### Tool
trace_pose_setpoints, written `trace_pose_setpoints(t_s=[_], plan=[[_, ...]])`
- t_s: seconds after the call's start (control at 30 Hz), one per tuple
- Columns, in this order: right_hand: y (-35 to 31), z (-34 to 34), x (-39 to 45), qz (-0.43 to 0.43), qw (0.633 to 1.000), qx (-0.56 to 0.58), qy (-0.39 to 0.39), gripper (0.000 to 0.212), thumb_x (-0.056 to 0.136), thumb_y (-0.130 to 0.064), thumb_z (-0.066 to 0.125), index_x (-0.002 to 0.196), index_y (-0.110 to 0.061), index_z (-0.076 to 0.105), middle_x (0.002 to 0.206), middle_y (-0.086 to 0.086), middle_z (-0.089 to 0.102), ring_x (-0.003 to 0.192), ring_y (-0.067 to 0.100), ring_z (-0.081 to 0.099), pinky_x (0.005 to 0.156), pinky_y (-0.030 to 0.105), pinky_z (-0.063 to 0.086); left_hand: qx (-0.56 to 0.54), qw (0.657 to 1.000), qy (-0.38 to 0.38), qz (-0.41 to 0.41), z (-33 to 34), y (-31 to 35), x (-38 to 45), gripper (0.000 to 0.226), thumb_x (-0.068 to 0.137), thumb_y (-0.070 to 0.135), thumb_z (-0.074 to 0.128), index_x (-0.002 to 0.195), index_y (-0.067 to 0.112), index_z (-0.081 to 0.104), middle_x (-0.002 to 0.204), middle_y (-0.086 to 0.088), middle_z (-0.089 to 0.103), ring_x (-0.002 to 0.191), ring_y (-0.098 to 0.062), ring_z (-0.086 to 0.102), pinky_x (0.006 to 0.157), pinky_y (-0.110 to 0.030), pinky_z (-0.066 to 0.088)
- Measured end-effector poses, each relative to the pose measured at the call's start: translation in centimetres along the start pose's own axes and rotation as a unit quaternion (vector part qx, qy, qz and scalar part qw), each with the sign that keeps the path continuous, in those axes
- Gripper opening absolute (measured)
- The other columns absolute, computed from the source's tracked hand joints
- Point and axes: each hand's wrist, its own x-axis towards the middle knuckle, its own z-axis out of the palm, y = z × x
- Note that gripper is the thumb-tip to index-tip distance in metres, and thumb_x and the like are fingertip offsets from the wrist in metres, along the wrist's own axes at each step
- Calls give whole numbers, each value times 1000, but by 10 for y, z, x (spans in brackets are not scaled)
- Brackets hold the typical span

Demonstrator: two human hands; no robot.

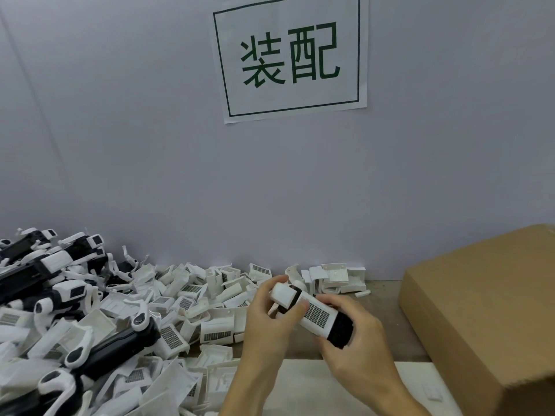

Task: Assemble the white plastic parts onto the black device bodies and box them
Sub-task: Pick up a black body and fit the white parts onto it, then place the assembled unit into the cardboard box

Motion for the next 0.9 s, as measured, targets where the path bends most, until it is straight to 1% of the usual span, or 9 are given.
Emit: trace_pose_setpoints(t_s=[0.1, 0.2, 0.33, 0.43, 0.5, 0.63, 0.73, 0.8, 0.9], plan=[[-3, 0, 0, -20, 1000, -14, 2, 53, 71, -13, 79, 111, -44, 64, 107, -23, 64, 103, 8, 63, 79, 24, 56, 28, 1000, 13, 3, 3, 0, -1, 40, 80, -4, 77, 106, 25, 66, 86, 12, 72, 81, -7, 72, 63, -16, 53], [-4, 0, 1, -37, 998, -47, -11, 57, 72, -14, 77, 115, -48, 59, 114, -29, 59, 109, 6, 59, 85, 28, 54, 20, 999, 38, -8, 4, 0, 0, 35, 78, -5, 76, 99, 21, 64, 77, 11, 70, 71, -4, 69, 58, -17, 52], [-4, -1, 0, -68, 976, -191, -75, 58, 78, -32, 67, 124, -57, 42, 125, -38, 42, 125, -7, 37, 98, 24, 30, 2, 996, 73, -43, 2, -2, 1, 26, 80, -1, 76, 95, 16, 64, 84, -3, 70, 74, -14, 68, 55, -26, 51], [0, -4, 3, -78, 956, -270, -86, 57, 83, -36, 67, 137, -43, 49, 131, -25, 43, 126, -1, 34, 98, 26, 26, 0, 993, 95, -68, 2, -4, 1, 24, 80, 1, 77, 93, 15, 63, 92, -13, 71, 81, -26, 70, 57, -33, 54], [0, -5, 4, -70, 952, -281, -101, 56, 86, -39, 65, 140, -38, 49, 131, -23, 46, 124, 1, 37, 99, 25, 33, 20, 992, 107, -69, 1, -4, 2, 22, 78, 4, 79, 90, 16, 64, 92, -13, 71, 78, -25, 69, 57, -34, 54], [-2, -9, 2, -18, 965, -238, -110, 50, 85, -48, 61, 134, -40, 51, 118, -28, 54, 108, -3, 49, 92, 19, 45, 27, 992, 106, -70, 1, -2, 4, 9, 90, 22, 72, 98, 23, 67, 94, -5, 72, 80, -18, 67, 62, -31, 48], [-10, -16, 4, 38, 976, -190, -99, 29, 80, -51, 59, 105, -37, 63, 89, -20, 62, 82, 0, 57, 69, 15, 46, 25, 990, 133, -46, 1, -3, 5, 9, 100, 28, 57, 104, 32, 65, 95, 7, 73, 86, -13, 68, 75, -37, 54], [-17, -24, 10, 110, 983, -106, -102, 21, 83, -44, 62, 81, -23, 65, 66, -9, 59, 57, 5, 52, 54, 20, 40, 11, 984, 172, -36, -3, -4, 6, 14, 102, 23, 51, 102, 28, 65, 98, 3, 73, 94, -15, 65, 80, -39, 52], [-26, -45, 24, 297, 943, 110, -97, 35, 92, -33, 62, 67, -8, 60, 63, 12, 55, 55, 23, 49, 63, 37, 52, -16, 973, 222, -56, -9, -9, 8, 19, 103, 14, 47, 97, 19, 65, 96, -8, 72, 90, -20, 63, 70, -36, 45]])
